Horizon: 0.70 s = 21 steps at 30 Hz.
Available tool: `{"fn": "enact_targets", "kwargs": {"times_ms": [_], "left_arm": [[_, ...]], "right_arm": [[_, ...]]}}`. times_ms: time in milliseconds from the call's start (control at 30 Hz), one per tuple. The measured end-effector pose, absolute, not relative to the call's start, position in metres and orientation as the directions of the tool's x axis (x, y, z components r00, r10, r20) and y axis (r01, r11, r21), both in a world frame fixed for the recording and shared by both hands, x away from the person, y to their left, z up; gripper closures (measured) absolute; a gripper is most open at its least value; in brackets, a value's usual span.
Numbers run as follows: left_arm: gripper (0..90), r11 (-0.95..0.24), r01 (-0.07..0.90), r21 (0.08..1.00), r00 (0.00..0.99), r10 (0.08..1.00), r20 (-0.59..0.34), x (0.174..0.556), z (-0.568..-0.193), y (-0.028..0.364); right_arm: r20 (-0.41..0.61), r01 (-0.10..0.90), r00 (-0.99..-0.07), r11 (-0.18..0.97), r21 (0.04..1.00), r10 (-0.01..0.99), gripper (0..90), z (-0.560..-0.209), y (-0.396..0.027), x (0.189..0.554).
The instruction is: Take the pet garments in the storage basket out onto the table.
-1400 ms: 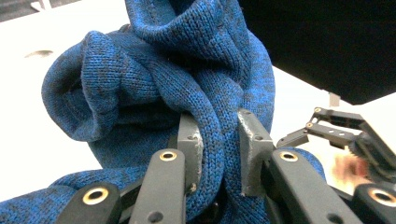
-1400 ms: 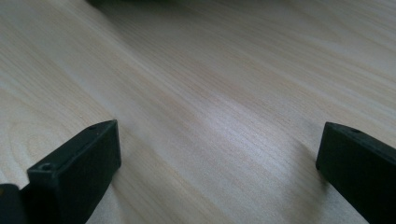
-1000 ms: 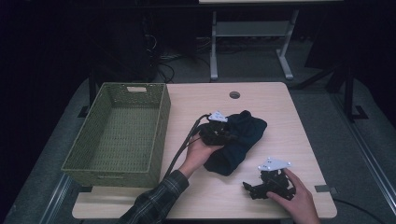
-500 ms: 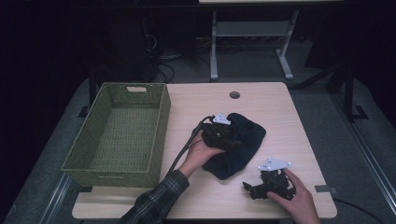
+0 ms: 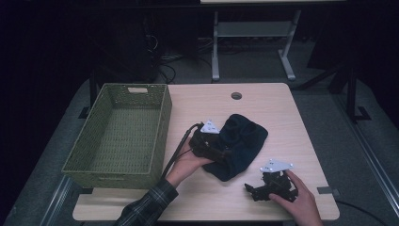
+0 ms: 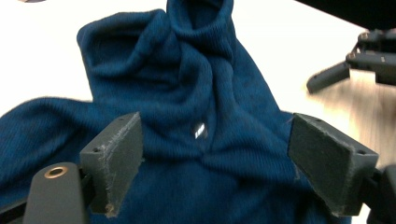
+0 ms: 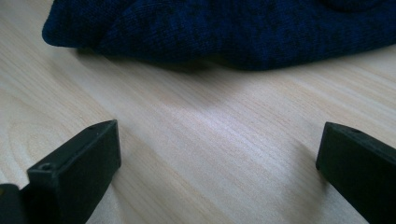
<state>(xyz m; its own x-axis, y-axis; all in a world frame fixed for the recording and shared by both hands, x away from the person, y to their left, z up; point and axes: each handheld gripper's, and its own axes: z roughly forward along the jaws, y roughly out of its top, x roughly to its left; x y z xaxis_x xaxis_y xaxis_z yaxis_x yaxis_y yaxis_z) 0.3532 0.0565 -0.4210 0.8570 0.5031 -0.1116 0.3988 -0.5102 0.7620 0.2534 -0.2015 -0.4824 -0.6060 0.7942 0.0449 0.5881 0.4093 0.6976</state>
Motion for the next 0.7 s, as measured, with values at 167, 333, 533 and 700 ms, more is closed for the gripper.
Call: {"fn": "enact_targets", "kwargs": {"times_ms": [167,333,533,700], "left_arm": [[16.0,-0.540,0.391,0.745,0.853,0.516,-0.074,0.340,-0.424,0.070],[16.0,-0.536,0.408,0.739,0.841,0.536,-0.075,0.331,-0.428,0.086],[15.7,-0.530,0.434,0.729,0.824,0.561,-0.083,0.322,-0.433,0.099],[14.5,-0.552,0.452,0.700,0.817,0.571,-0.077,0.314,-0.442,0.104]], "right_arm": [[0.044,0.588,-0.606,0.410,0.697,0.794,0.0,-0.482,-0.202,0.253],[0.043,0.587,-0.606,0.410,0.698,0.794,0.0,-0.482,-0.202,0.253],[0.044,0.588,-0.606,0.410,0.697,0.794,0.0,-0.482,-0.202,0.253],[0.044,0.588,-0.606,0.409,0.697,0.795,0.0,-0.482,-0.202,0.253]]}}
